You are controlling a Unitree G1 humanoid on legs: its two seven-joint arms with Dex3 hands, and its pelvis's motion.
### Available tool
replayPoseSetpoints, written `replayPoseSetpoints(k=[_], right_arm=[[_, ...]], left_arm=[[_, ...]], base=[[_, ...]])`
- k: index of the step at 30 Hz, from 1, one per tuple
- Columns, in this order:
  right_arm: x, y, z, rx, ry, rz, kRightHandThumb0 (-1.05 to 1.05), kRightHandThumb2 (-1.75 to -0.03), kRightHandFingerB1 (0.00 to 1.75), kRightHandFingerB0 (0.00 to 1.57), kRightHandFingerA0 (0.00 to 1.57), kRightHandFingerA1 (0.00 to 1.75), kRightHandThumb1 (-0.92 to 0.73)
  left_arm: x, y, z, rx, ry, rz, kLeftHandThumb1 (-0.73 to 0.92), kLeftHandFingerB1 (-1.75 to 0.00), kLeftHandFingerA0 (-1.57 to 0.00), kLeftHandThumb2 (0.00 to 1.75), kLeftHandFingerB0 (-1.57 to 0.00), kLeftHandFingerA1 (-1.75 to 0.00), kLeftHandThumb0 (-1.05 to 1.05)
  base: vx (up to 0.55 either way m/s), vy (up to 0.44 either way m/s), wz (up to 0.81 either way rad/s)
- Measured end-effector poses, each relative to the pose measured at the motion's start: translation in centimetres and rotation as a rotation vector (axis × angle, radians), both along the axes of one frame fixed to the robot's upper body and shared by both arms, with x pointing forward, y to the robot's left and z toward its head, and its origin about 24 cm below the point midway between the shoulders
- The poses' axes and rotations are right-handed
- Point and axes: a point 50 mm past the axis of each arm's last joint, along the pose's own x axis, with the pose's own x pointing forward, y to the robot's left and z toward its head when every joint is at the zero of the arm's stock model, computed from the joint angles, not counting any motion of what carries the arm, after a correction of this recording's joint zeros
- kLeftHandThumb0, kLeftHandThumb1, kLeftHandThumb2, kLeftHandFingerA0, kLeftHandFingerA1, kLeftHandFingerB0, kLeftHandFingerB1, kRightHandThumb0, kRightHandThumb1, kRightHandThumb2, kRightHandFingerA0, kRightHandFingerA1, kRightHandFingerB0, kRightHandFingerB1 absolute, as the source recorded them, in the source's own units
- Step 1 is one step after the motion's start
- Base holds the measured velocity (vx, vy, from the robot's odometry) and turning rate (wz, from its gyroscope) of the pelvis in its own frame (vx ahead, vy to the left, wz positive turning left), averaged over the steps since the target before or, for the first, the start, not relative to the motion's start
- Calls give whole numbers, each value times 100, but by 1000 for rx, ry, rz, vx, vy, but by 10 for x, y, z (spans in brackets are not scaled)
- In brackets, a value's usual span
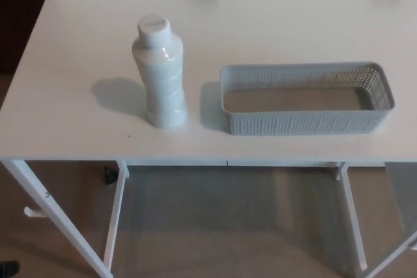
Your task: The robot walk up to a desk on which a bottle is kept on the left hand side and a container is kept on the right hand side. The robot uses its left hand to pick up the bottle and places it in the container.
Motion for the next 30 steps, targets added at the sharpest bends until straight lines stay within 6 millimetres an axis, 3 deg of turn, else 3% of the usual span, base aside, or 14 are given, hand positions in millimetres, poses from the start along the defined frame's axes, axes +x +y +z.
replayPoseSetpoints(k=[1,3,4,7,8,9,12,14,17,18,19,24,25,30], right_arm=[[0,0,0,0,0,0,-14,-88,55,22,30,60,-41],[2,0,0,-4,-1,-5,-14,-87,55,22,31,61,-40],[1,0,-1,-1,4,-7,-15,-87,55,22,31,60,-39],[1,3,-3,9,4,-4,-14,-87,55,22,29,60,-39],[0,3,-4,12,7,-5,-15,-87,55,23,30,59,-40],[-1,4,-5,14,10,-6,-14,-87,55,23,31,60,-40],[-4,4,-5,13,18,-7,-14,-87,55,23,31,60,-39],[-6,4,-5,13,21,-9,-13,-87,55,23,29,59,-40],[-2,4,-3,10,6,-5,-12,-86,57,26,32,60,-38],[-2,4,-3,11,5,-4,-12,-86,56,26,33,60,-38],[-2,4,-3,11,5,-4,-11,-86,56,27,32,60,-37],[-1,3,-3,12,1,-15,-12,-87,55,23,29,60,-39],[-1,2,-3,12,1,-19,-12,-87,56,25,29,60,-39],[0,1,-3,17,-3,-31,-11,-86,57,26,31,61,-38]], left_arm=[[0,0,0,0,-1,0,73,-32,-38,63,-24,-38,-21],[2,0,2,-1,-10,2,73,-32,-40,63,-24,-38,-22],[4,0,2,0,-14,2,53,-46,-27,94,-10,-54,-16],[4,0,2,-3,-17,8,51,-46,-24,92,-10,-53,-17],[6,2,4,2,-26,12,67,-32,-21,64,-15,-36,-26],[7,2,5,3,-31,15,69,-20,-23,63,-8,-37,-17],[10,3,8,-4,-82,74,67,-18,-8,67,-11,-31,-16],[9,2,7,-11,-97,100,69,-21,-30,64,-9,-44,-18],[13,0,10,-16,-177,190,71,-25,-34,61,-7,-40,-17],[15,-1,12,-15,-202,216,73,-26,-4,61,-3,-27,-14],[15,-1,12,-15,-209,222,64,-21,-8,71,-9,-23,-15],[18,5,23,15,-309,350,65,-21,-7,73,-8,-21,-15],[18,6,24,21,-320,366,68,-20,-8,66,-12,-31,-15],[19,10,29,41,-348,407,70,-21,-15,63,-8,-32,-12]], base=[[68,-13,-15],[68,14,-14],[82,37,-28],[71,46,-5],[100,189,10],[90,131,13],[78,97,21],[52,0,4],[14,-12,2],[0,0,0],[0,0,0],[0,0,0],[0,0,0],[0,0,0]])
